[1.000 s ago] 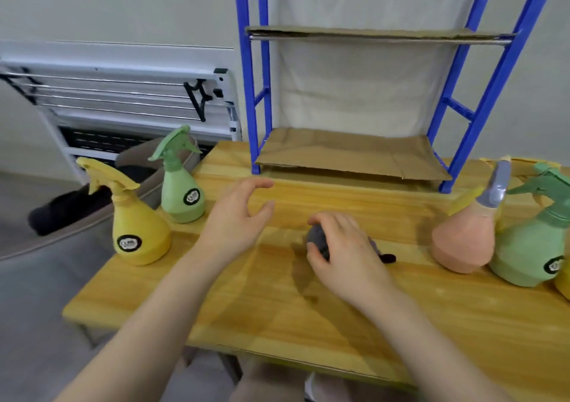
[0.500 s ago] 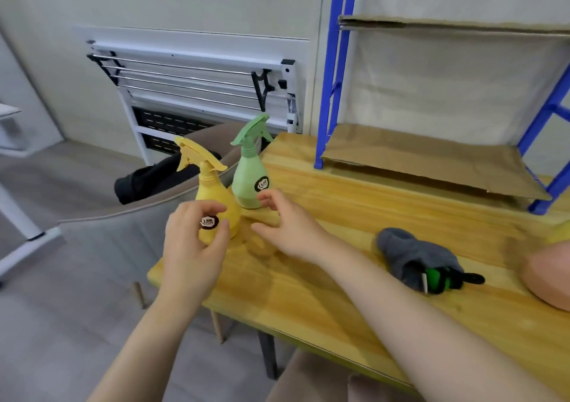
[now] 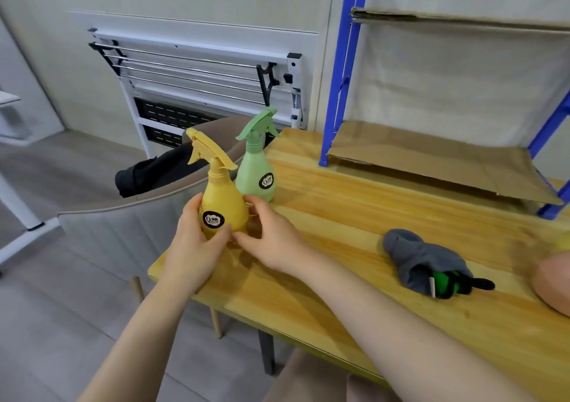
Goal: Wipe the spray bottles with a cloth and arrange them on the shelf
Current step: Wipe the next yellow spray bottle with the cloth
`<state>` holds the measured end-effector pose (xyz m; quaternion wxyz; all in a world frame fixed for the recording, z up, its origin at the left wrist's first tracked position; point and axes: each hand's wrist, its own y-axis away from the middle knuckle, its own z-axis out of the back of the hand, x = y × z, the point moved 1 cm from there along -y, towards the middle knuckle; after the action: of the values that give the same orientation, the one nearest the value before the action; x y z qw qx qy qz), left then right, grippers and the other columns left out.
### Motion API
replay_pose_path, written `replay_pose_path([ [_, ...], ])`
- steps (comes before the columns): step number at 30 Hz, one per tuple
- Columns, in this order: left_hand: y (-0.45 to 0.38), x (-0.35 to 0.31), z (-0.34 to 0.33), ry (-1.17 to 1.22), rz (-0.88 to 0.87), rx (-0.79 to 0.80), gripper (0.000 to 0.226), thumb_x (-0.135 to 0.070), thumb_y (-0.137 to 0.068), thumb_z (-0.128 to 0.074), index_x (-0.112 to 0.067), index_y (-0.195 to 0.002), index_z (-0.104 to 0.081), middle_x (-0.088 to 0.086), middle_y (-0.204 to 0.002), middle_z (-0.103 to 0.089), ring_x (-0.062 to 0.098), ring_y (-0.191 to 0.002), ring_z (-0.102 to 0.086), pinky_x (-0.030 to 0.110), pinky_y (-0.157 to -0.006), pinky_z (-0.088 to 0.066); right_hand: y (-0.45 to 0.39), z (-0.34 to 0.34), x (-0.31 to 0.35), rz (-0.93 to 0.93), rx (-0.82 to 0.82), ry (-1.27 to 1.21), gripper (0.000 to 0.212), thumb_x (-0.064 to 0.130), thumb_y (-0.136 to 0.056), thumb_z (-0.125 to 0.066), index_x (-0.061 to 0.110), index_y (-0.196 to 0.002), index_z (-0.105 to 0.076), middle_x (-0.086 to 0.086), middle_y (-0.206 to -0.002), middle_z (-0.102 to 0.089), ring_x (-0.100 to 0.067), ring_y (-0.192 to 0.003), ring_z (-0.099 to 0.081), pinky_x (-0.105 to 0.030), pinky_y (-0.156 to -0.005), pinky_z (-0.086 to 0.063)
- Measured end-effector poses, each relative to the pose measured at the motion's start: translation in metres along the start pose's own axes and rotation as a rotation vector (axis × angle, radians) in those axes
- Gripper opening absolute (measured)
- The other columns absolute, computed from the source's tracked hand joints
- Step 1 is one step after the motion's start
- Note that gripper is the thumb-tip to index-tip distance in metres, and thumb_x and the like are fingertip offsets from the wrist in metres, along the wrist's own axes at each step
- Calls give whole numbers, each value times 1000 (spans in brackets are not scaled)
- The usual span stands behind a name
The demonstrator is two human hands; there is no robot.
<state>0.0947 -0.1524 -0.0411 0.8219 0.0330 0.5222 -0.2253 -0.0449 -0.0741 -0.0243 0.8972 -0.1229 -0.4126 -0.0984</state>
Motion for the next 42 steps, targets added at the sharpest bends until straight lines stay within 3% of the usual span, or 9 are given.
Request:
replay_pose_path([
  [3, 8, -10, -8, 39, -76, 3, 67, -30, -86, -69, -31, -142, -32, -8, -130, -50, 5, -113, -52, 24, -88, -47, 11, 11, -4, 22, -46, -13, 68, 37, -89, -65, 27, -146, -30, 2, -140, -51, -14, -124, -51, -24, -95, -42],
  [7, 16, -28, -24, 49, -159, 34, 65, -36, -83, -72, -35, -137, -35, -13, -126, -51, -2, -110, -52, 17, -82, -44, 26, 39, -13, -5, -102, 2, 66, 39, -87, -66, 27, -144, -34, 2, -135, -54, -15, -119, -54, -32, -99, -46],
  [15, 21, -80, -92, 163, -288, 254, 61, -58, -78, -60, -35, -133, -46, -12, -125, -54, 12, -106, -58, 43, -91, -52, 68, 114, -49, -86, -291, 37, 73, 54, -76, -71, 37, -137, -35, 9, -134, -51, -12, -118, -53, -39, -96, -49],
  [21, 16, -125, -146, 191, -379, 362, 44, -56, -76, -60, -49, -119, -49, -10, -120, -56, 12, -100, -60, 40, -90, -53, 100, 164, -72, -163, -461, 66, 67, 50, -74, -75, 38, -131, -42, 13, -129, -55, -9, -113, -55, -33, -92, -49],
  [24, 4, -148, -167, 197, -389, 412, 41, -52, -83, -63, -38, -121, -54, -10, -119, -58, 7, -100, -59, 30, -90, -51, 108, 190, -83, -200, -483, 2, 64, 53, -72, -74, 45, -126, -42, 17, -122, -57, -7, -107, -59, -31, -87, -52],
  [28, -15, -176, -189, 349, -298, 523, 40, -34, -94, -60, -20, -132, -54, -11, -122, -63, -2, -111, -58, 19, -95, -47, 113, 208, -103, -250, -482, -95, 61, 43, -78, -76, 39, -132, -47, 19, -114, -62, 3, -98, -61, -25, -82, -54],
  [33, -15, -191, -211, 534, -287, 676, 35, -24, -96, -54, -20, -131, -57, -18, -121, -66, -3, -116, -58, 11, -87, -46, 116, 210, -117, -280, -473, -238, 51, 33, -85, -72, 42, -129, -49, 21, -111, -64, 11, -96, -60, -16, -80, -50],
  [36, -15, -187, -214, 596, -290, 679, 37, -32, -88, -55, -25, -125, -58, -24, -116, -66, -7, -114, -57, 10, -86, -46, 115, 207, -120, -272, -446, -214, 59, 34, -83, -75, 40, -134, -46, 20, -117, -63, 7, -102, -60, -24, -89, -51],
  [42, -19, -177, -211, 618, -349, 629, 45, -30, -91, -54, -7, -129, -59, 2, -127, -65, 8, -114, -61, 18, -88, -48, 112, 193, -117, -274, -490, -87, 81, 54, -73, -73, 39, -140, -31, 16, -127, -57, -4, -112, -58, -37, -96, -51],
])
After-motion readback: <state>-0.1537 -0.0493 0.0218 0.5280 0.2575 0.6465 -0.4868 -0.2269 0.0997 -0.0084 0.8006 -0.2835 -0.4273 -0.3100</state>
